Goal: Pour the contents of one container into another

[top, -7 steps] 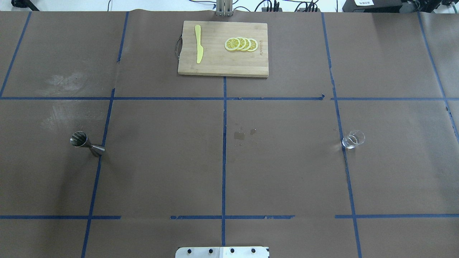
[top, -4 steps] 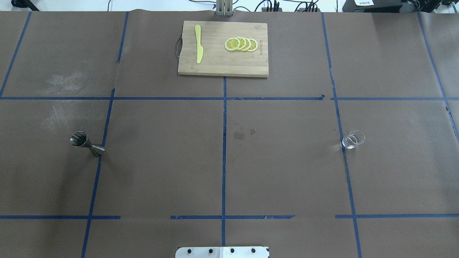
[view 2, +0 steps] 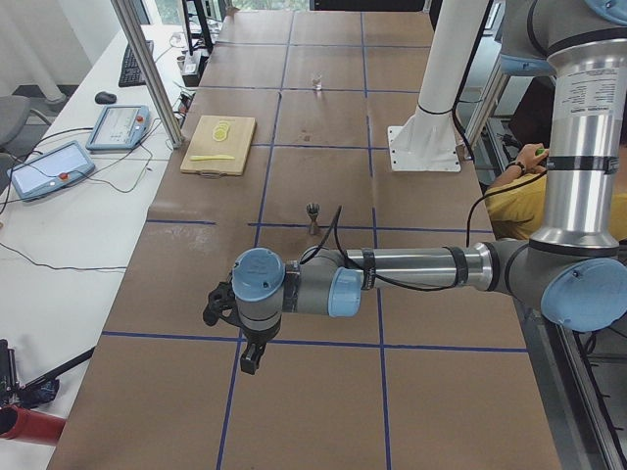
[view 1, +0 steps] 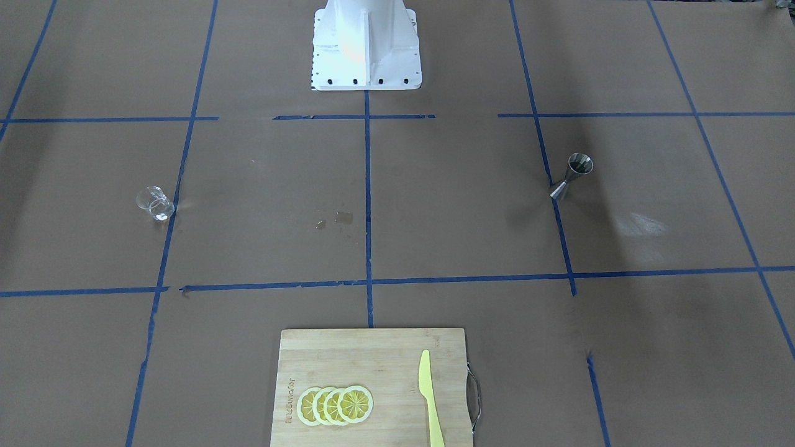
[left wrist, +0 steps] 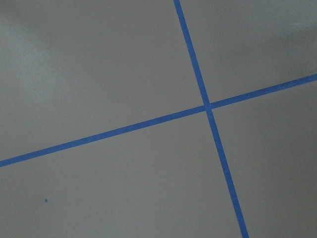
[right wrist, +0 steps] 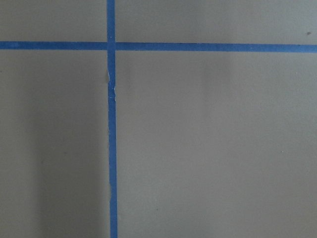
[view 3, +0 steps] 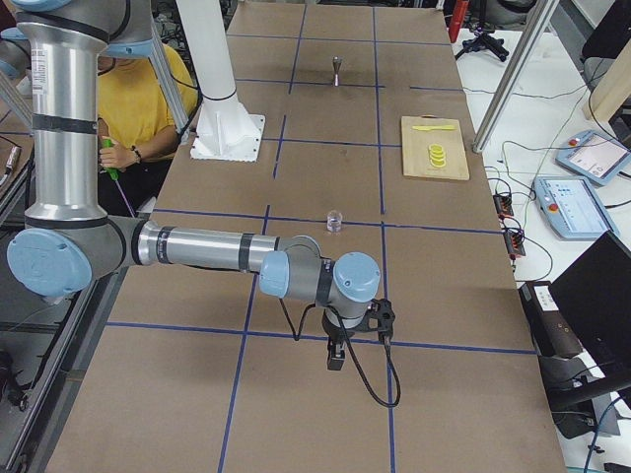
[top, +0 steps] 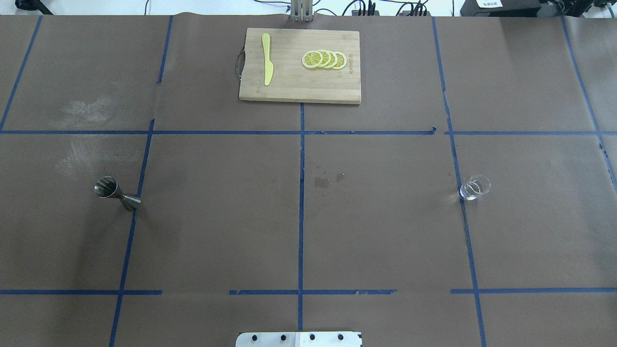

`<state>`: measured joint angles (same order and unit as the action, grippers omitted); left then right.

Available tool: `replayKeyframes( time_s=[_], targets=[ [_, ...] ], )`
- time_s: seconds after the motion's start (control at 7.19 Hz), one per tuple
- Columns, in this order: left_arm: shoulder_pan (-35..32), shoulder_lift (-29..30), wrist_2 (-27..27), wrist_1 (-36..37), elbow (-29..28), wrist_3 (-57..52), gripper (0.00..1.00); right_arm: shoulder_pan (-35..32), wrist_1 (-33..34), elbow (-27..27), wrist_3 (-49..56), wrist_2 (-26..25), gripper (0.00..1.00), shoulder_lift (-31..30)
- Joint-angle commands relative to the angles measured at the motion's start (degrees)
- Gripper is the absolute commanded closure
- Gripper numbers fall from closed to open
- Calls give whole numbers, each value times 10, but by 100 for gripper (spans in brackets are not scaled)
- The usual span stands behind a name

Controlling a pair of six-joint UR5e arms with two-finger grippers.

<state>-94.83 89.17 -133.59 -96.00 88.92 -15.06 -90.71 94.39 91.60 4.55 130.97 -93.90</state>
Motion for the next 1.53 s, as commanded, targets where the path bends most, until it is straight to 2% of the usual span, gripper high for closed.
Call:
replayKeyframes(
  time_s=[0.0,1.39],
  targets=[
    [0,-1,0,13,2,18,0,1,-18,1,-3,-1,0,1],
    [0,-1,1,-20,4,30,0,23,-24,-1,-1,-2,0,-1]
  ],
)
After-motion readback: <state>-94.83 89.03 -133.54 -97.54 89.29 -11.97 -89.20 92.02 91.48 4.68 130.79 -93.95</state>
